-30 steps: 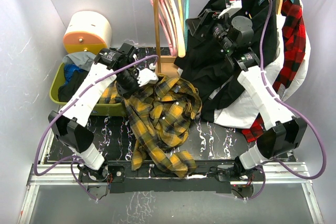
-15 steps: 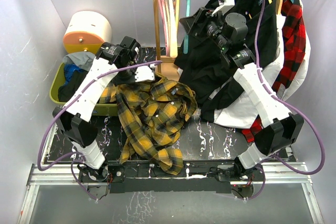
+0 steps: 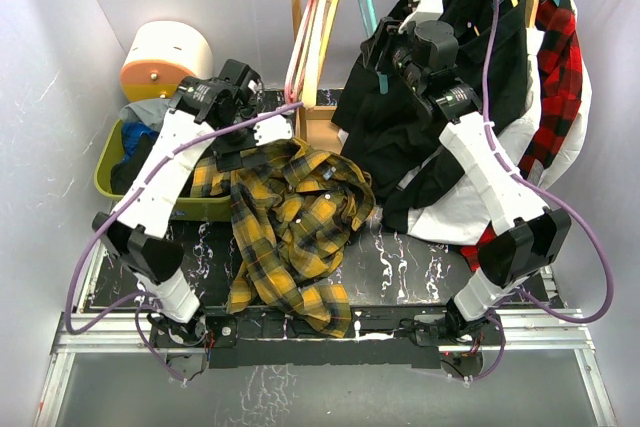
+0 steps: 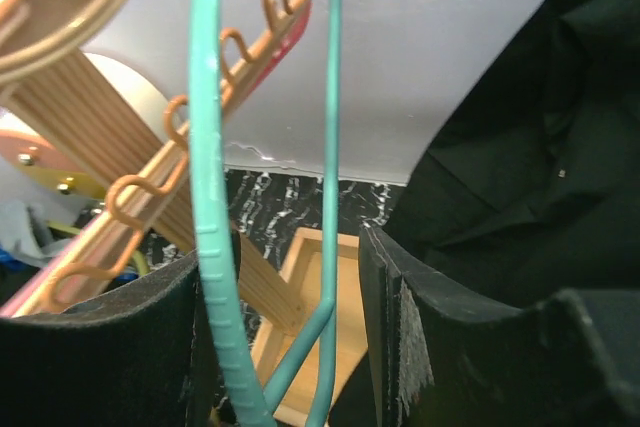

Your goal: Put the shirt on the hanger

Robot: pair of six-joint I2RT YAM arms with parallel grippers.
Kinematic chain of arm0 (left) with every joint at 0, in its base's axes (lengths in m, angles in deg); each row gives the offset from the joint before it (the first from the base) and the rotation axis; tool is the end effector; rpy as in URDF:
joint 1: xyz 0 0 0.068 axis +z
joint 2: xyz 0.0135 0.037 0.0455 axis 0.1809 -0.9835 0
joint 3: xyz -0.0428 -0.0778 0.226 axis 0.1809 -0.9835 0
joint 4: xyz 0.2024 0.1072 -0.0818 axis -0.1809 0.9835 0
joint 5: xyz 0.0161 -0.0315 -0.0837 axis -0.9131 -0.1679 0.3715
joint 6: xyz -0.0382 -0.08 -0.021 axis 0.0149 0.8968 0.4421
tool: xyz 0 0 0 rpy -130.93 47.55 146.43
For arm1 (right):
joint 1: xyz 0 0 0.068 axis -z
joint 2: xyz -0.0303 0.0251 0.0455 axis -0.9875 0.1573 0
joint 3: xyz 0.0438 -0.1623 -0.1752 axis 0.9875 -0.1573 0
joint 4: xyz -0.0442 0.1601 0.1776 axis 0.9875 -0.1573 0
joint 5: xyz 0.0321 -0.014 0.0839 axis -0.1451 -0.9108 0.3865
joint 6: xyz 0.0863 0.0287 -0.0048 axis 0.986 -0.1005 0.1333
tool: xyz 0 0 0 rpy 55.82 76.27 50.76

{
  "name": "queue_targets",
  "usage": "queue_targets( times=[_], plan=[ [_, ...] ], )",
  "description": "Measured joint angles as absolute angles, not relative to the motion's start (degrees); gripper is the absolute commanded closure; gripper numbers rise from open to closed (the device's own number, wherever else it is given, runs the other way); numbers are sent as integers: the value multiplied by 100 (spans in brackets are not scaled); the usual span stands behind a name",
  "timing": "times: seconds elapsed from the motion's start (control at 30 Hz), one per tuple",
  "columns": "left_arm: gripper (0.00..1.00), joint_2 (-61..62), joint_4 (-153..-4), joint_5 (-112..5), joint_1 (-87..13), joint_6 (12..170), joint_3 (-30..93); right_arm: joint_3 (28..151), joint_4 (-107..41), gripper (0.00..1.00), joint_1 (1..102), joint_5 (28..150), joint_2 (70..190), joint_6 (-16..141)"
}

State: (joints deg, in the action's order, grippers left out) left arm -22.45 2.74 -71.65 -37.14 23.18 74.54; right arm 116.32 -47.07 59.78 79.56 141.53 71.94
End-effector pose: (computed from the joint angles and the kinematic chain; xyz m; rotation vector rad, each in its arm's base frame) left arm 0.2963 -0.1330 0.3291 1.7481 2.0511 0.4003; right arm 0.3726 0.1411 0.4288 -0.0424 1.6786 0.4646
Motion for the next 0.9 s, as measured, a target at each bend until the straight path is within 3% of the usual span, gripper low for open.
queue_targets(
  times=[0.1,0.23,0.27,0.53,0.83,0.9],
  plan=[
    [13,-1891,346,-6815,-3714,2696,7454,11755,-4972,62,5976,7744,14232,7041],
    [4,-1340,305,-6277,-3716,3446,7421,11870,-5219,89,5967,7534,14249,6840],
    [3,-1176,174,-6170,-3716,3632,7301,11884,-5223,92,5967,7495,14249,6788],
    [6,804,-1481,-5740,-3714,5251,4516,11759,-5147,92,5958,7447,14063,6532],
    [7,789,-1866,-4702,-3716,5885,4044,11737,-5319,92,5952,7348,13305,6444],
    [13,732,-2069,-4695,-3716,6082,3955,11647,-5505,92,5952,7270,13078,6427]
  ],
)
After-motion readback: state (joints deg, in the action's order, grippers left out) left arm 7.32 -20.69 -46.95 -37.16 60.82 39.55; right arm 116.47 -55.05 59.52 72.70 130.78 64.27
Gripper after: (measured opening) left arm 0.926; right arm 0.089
